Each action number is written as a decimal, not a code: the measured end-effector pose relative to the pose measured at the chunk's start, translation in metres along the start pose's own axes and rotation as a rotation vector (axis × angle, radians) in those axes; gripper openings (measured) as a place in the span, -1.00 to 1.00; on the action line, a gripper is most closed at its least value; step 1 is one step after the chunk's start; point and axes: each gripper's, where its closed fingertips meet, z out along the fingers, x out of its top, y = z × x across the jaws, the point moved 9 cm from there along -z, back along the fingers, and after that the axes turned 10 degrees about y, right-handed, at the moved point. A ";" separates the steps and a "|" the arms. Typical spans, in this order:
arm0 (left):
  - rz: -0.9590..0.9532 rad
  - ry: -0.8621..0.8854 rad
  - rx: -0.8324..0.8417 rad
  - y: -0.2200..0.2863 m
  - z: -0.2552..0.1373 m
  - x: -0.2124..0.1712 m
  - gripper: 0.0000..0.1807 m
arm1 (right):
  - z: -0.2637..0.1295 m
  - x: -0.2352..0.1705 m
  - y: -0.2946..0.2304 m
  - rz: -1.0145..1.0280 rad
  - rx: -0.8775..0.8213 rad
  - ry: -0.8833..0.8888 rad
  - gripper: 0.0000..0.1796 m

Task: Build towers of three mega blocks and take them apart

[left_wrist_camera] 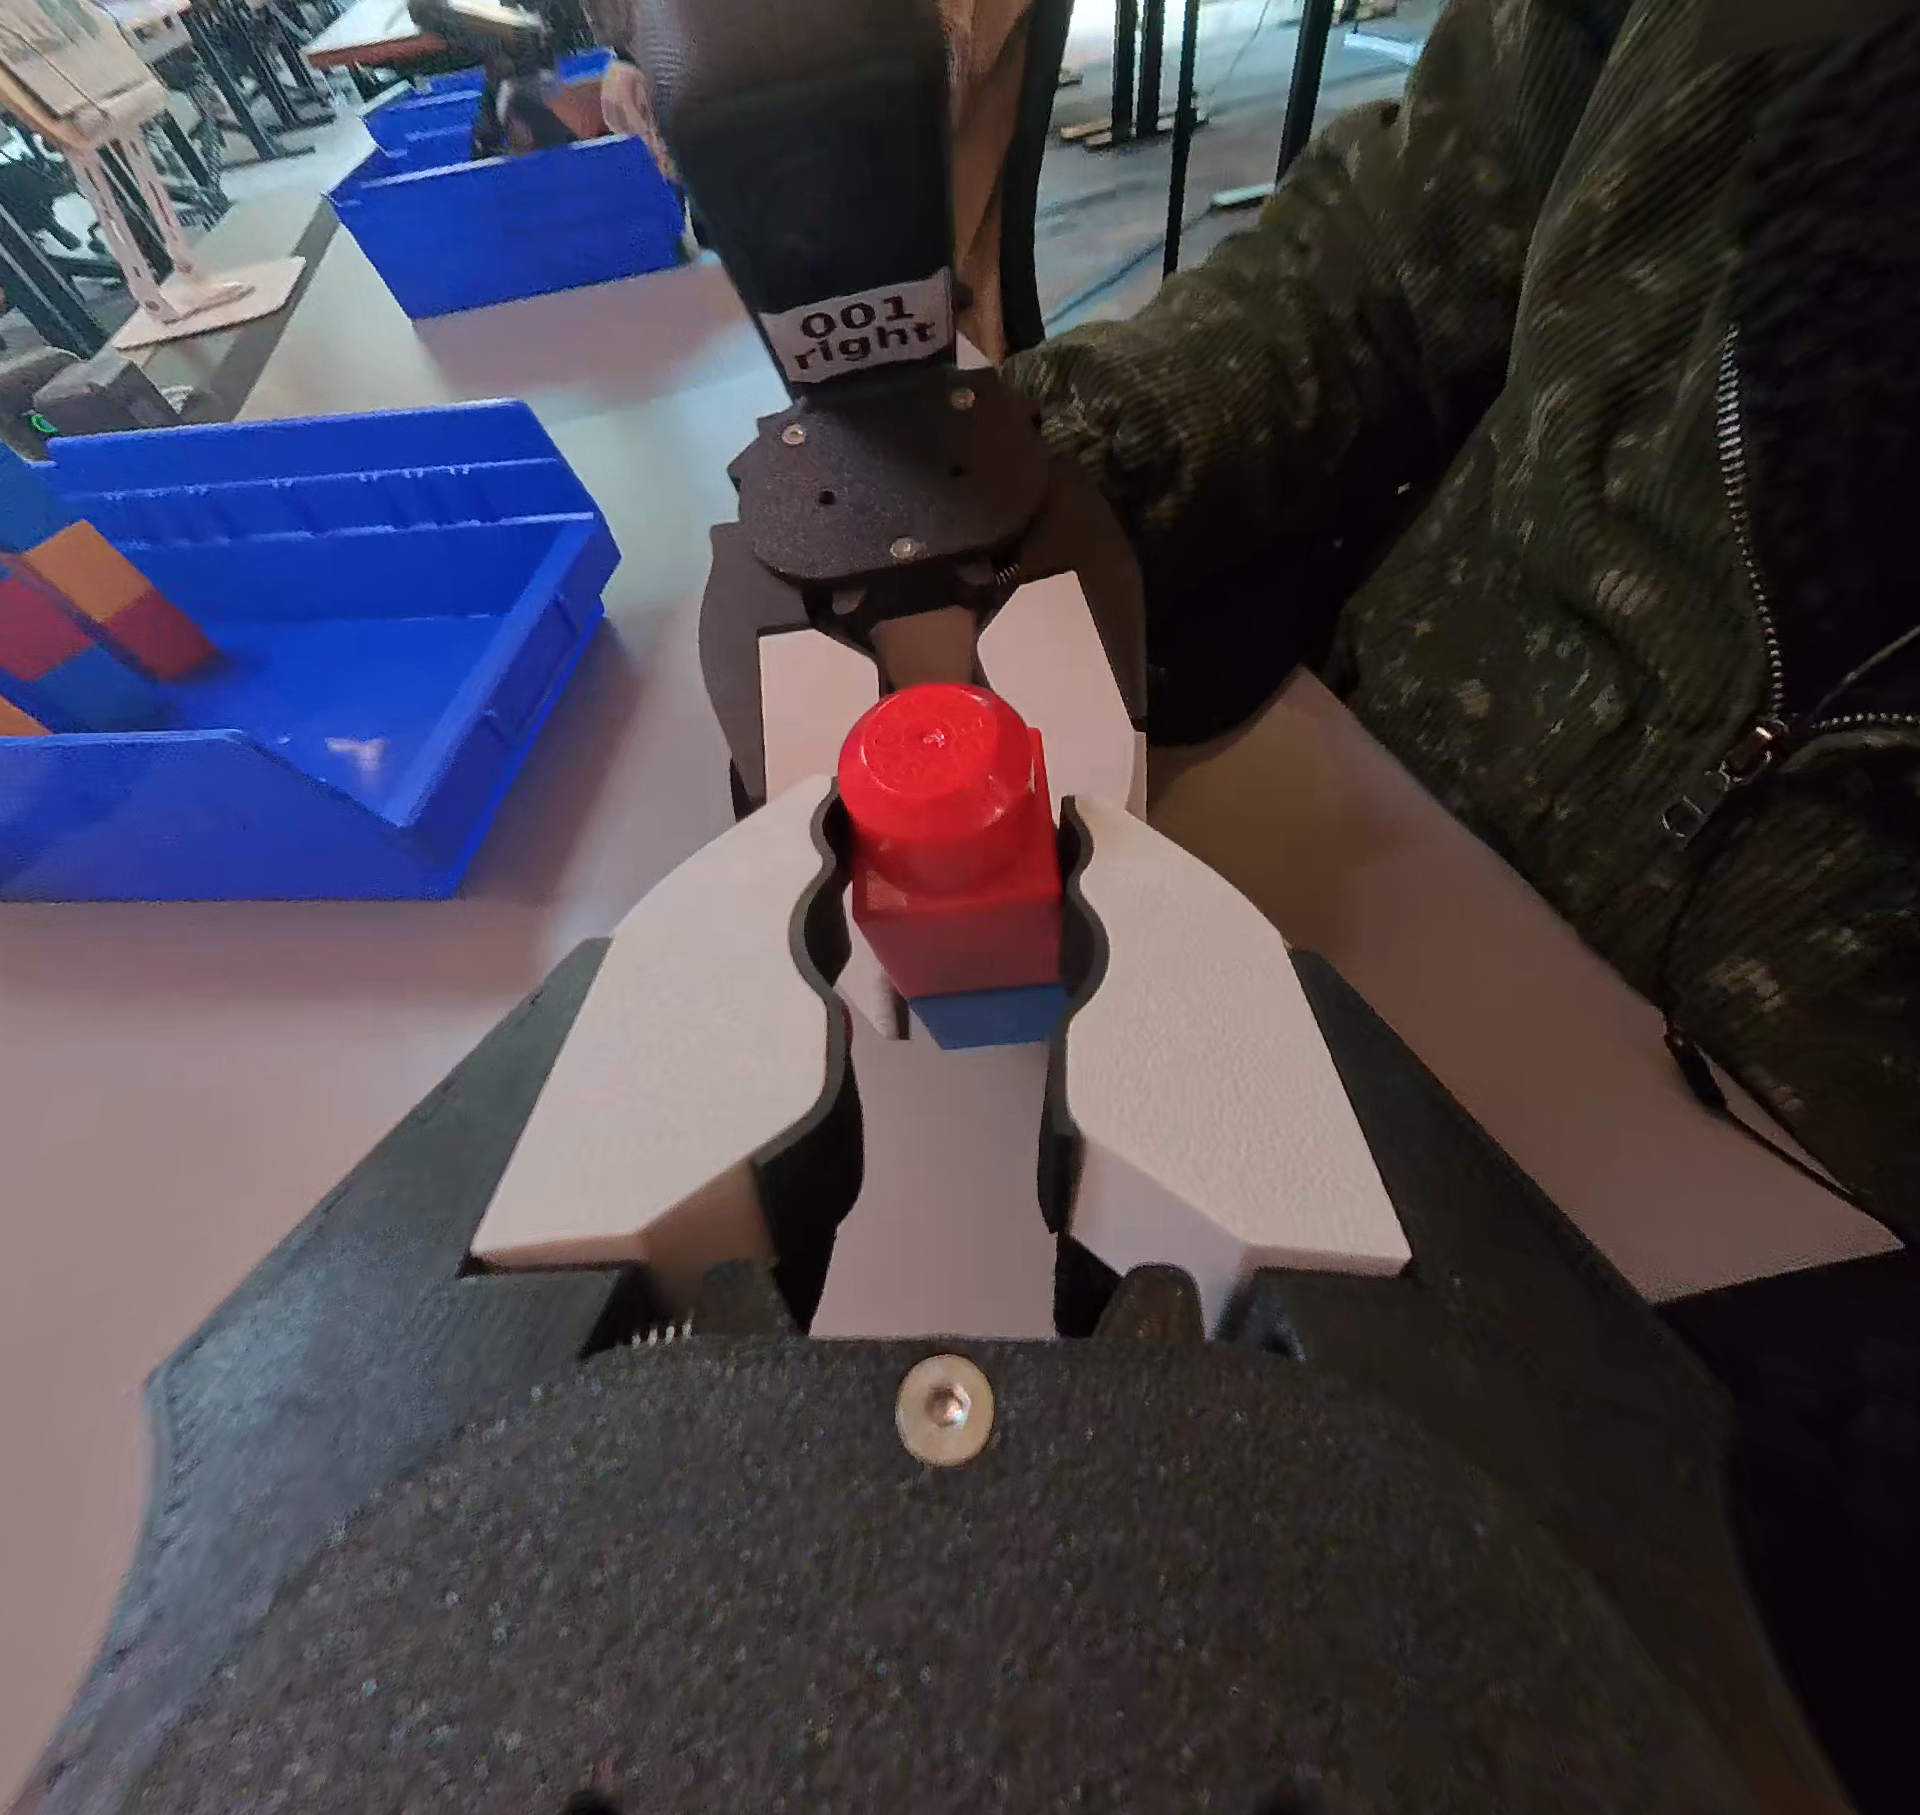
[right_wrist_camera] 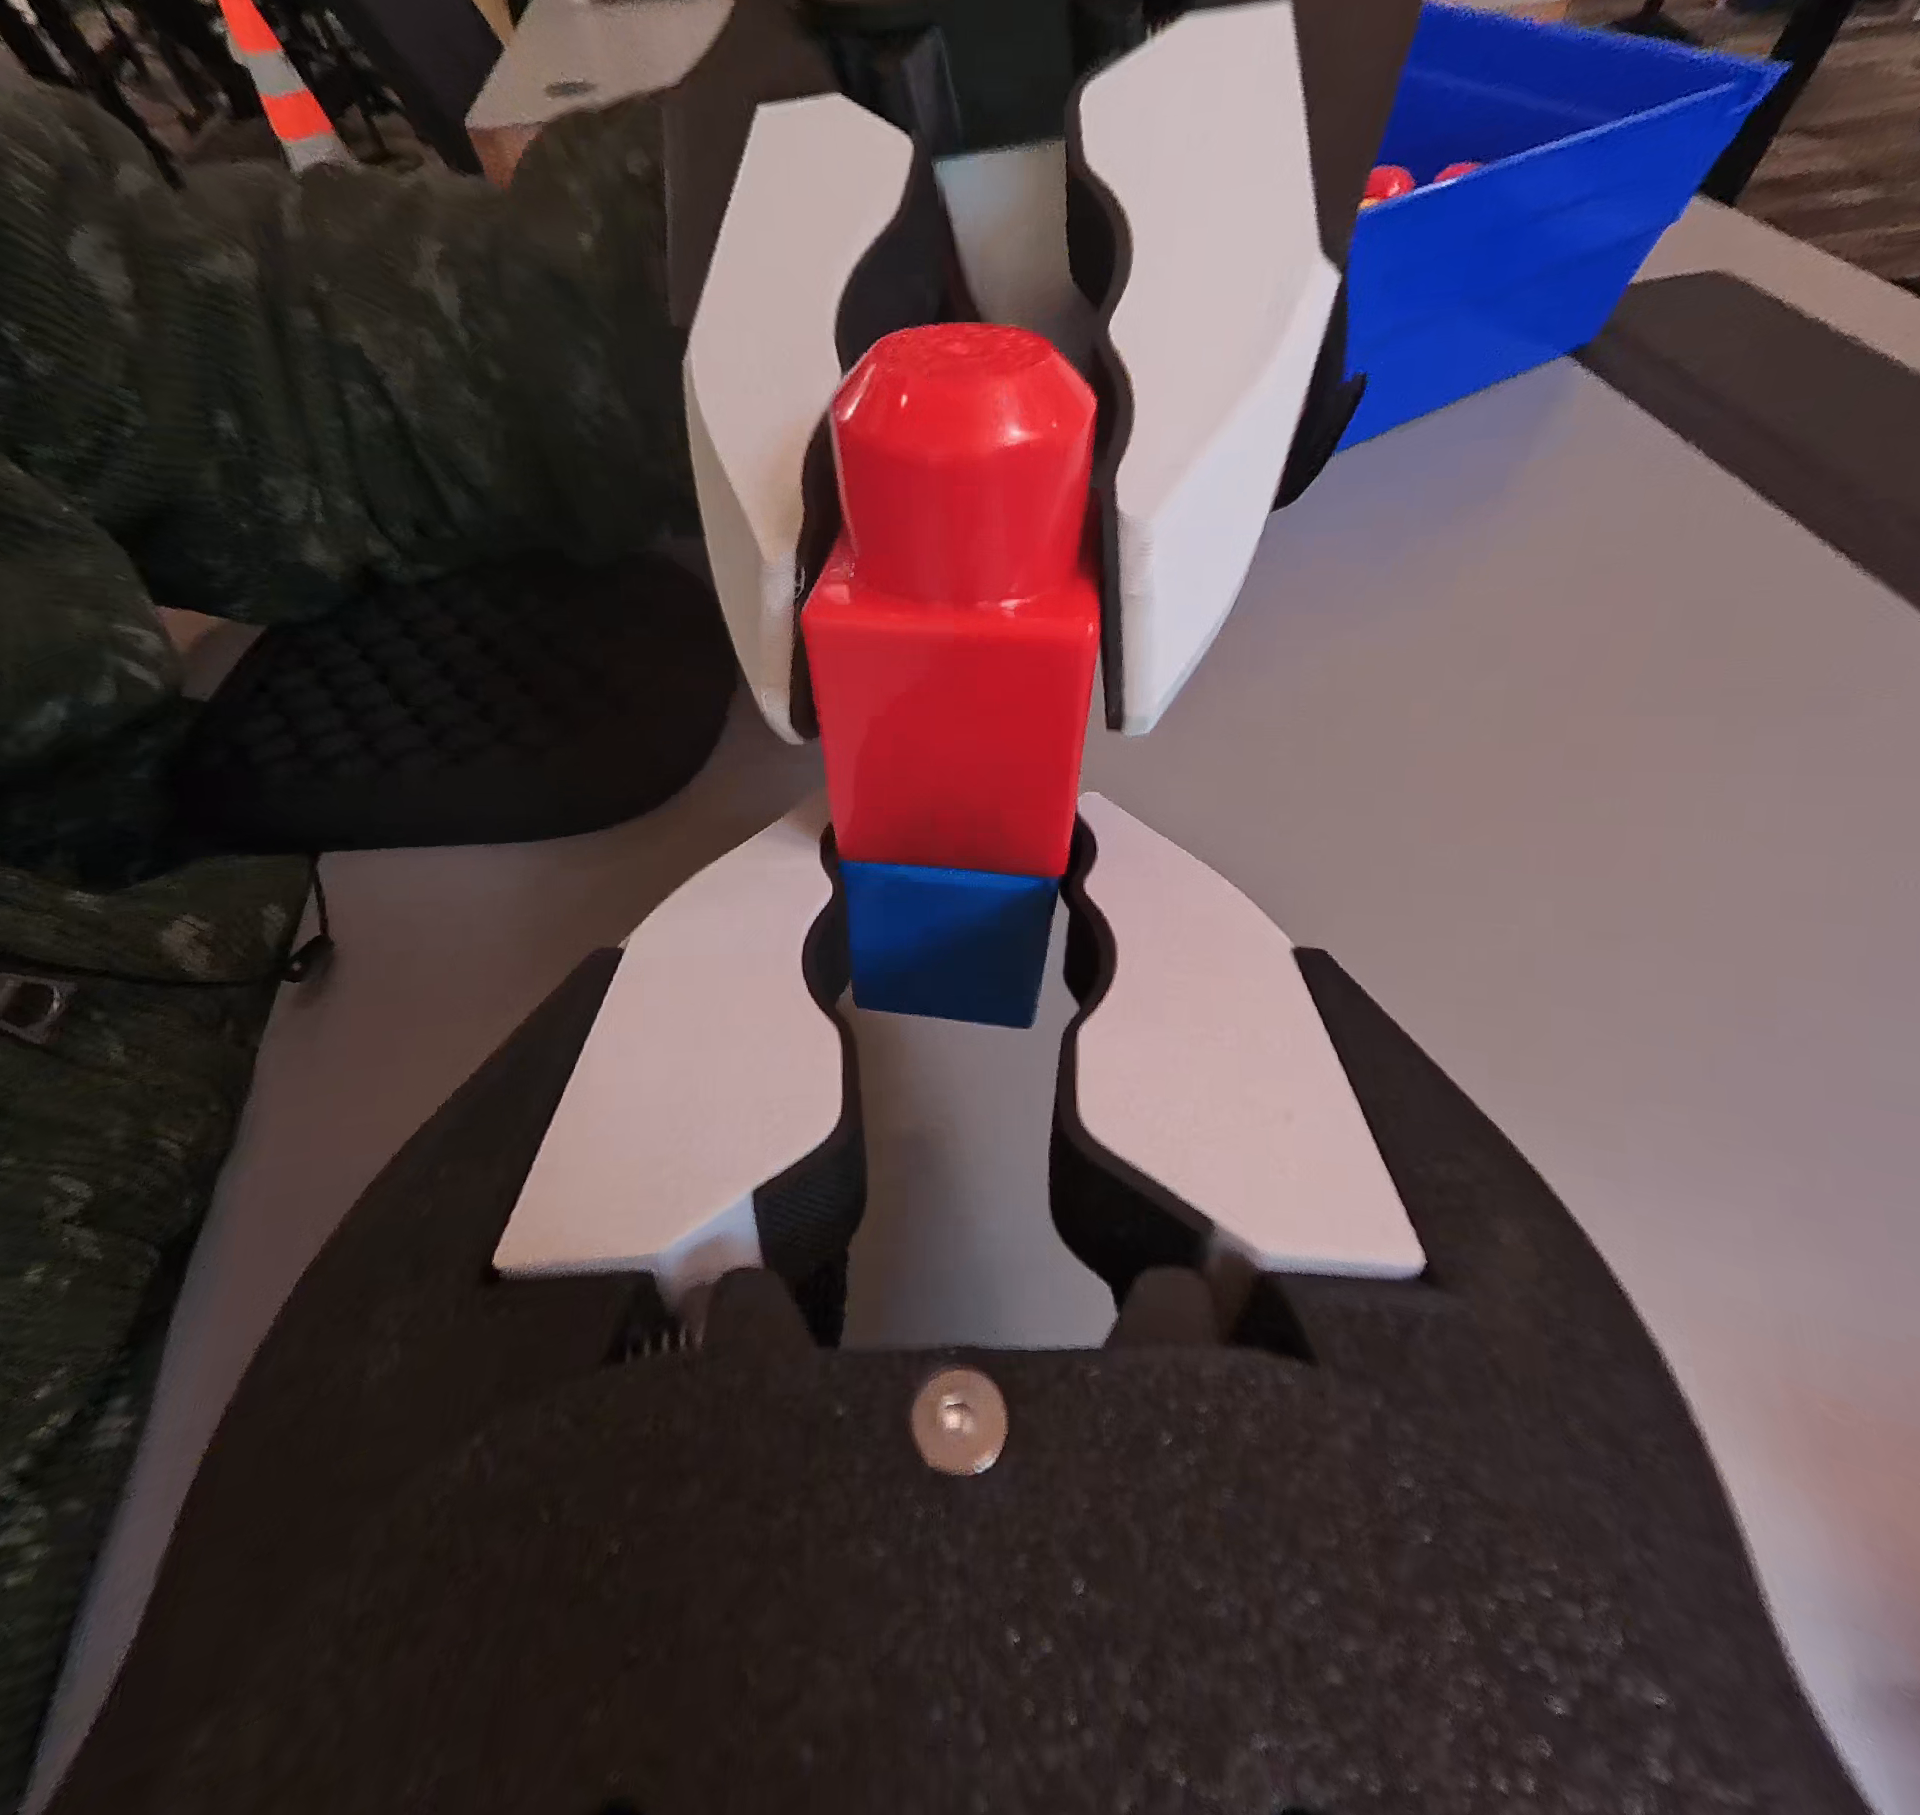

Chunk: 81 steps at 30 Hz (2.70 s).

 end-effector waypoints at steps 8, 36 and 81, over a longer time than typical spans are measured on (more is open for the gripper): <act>-0.022 0.144 0.032 -0.008 -0.009 -0.005 -0.59 | 0.000 -0.006 0.004 -0.071 -0.094 -0.067 -0.58; -0.050 0.083 0.098 -0.006 -0.003 0.010 -0.59 | -0.003 0.001 0.004 -0.004 -0.082 0.038 -0.59; -0.042 -1.330 0.752 -0.030 -0.223 0.029 -0.56 | -0.037 0.001 0.044 0.040 -0.323 -0.041 -0.60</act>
